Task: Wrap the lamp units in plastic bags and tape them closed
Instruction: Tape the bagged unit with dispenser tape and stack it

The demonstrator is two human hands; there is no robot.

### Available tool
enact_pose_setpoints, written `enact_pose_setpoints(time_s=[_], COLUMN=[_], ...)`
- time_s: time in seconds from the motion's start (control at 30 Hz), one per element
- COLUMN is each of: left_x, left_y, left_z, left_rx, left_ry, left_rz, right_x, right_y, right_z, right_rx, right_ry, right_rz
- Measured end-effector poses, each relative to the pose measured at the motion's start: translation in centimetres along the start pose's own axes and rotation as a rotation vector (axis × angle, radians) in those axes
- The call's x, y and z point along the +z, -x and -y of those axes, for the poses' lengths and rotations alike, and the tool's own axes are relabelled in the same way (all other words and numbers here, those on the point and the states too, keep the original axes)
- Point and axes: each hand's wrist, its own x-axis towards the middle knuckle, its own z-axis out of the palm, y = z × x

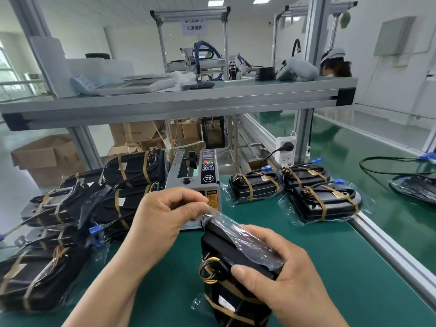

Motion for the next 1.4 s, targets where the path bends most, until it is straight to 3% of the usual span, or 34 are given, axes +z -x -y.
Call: enact_pose_setpoints(time_s=[0.13,0.27,0.43,0.57,0.87,0.93,1.0,1.13,1.27,1.4], left_x=[-1.2,-1.6,-1.3,0.8,2.0,1.9,1.3,0.2,1.5,3.0], left_y=[-0.6,-0.3,-0.4,-0.9,-1.4,-1.3,-1.3,0.1,3.0,5.2], left_z=[-0.3,0.0,-1.3,-2.8,-2.8,-2.7,-2.3,0.1,4.6,7.3], left_rx=[0.013,-0.029,0.082,0.123,0.181,0.192,0.192,-0.045,-0.409,-0.545], left_ry=[-0.012,0.144,-0.292,-0.241,-0.091,-0.015,0.061,0.055,-0.106,-0.008], left_rz=[0.093,0.034,0.414,0.527,0.563,0.483,0.279,-0.146,-0.048,0.086], right_x=[0.1,-0.2,-0.6,-0.1,0.0,0.1,0.1,-0.6,-0.6,0.0], right_y=[-0.2,-0.4,-0.6,-0.8,-0.7,-0.6,-0.6,-0.8,-1.3,-1.7], right_z=[0.2,-0.2,-0.6,-0.4,0.1,0.1,0.0,-1.7,-4.2,-6.0], right_rx=[-0.025,-0.005,0.01,0.001,-0.017,0.001,0.028,0.066,0.205,0.258], right_ry=[0.009,-0.037,-0.081,-0.095,-0.088,-0.093,-0.098,-0.187,-0.52,-0.84], right_rz=[0.023,0.003,0.046,0.102,0.132,0.112,0.059,-0.045,-0.206,-0.334])
